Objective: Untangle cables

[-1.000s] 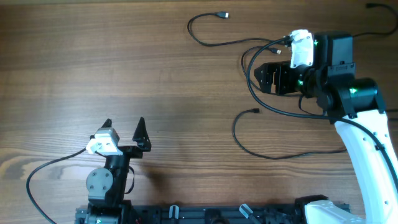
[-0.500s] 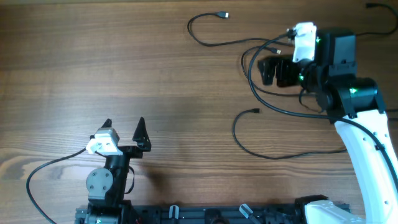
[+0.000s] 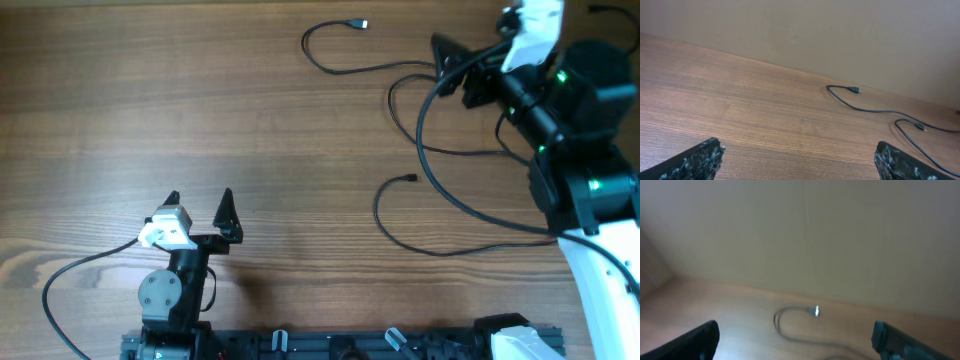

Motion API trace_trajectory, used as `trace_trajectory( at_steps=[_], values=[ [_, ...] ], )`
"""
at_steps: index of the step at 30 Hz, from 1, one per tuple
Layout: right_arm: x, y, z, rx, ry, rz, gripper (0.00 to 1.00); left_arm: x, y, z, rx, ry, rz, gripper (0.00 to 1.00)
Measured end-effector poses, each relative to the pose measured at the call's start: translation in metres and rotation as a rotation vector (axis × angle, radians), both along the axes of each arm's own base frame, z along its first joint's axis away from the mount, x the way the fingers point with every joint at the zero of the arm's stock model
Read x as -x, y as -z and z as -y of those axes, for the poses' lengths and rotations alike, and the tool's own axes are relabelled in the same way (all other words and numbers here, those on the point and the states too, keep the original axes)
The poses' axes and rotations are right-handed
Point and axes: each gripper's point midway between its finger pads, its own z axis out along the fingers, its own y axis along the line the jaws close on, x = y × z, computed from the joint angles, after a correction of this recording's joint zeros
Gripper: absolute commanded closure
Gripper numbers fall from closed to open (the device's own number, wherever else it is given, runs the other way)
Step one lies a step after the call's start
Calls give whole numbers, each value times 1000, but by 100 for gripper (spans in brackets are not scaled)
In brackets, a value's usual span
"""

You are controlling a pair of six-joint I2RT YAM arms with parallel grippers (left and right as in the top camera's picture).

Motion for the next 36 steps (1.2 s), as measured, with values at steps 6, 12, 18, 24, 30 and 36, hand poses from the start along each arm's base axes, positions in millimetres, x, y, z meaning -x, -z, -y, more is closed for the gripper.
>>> trace_trajectory(
  at_steps=[6, 12, 18, 24, 30, 36],
  values=[
    [18, -4, 3, -34, 0, 231, 1, 0, 0, 0, 0, 0, 0, 0],
    [44, 53, 7, -42, 0, 314, 0, 0, 0, 0, 0, 0, 0, 0],
    [76, 94, 12, -10, 2, 369, 0, 0, 0, 0, 0, 0, 0, 0],
    [108, 126, 16, 78, 6, 427, 0, 0, 0, 0, 0, 0, 0, 0],
    [124, 153, 27, 109, 38, 448, 0, 0, 0, 0, 0, 0, 0, 0],
    [129, 193, 35, 134, 60, 351, 0, 0, 0, 0, 0, 0, 0, 0]
  ],
)
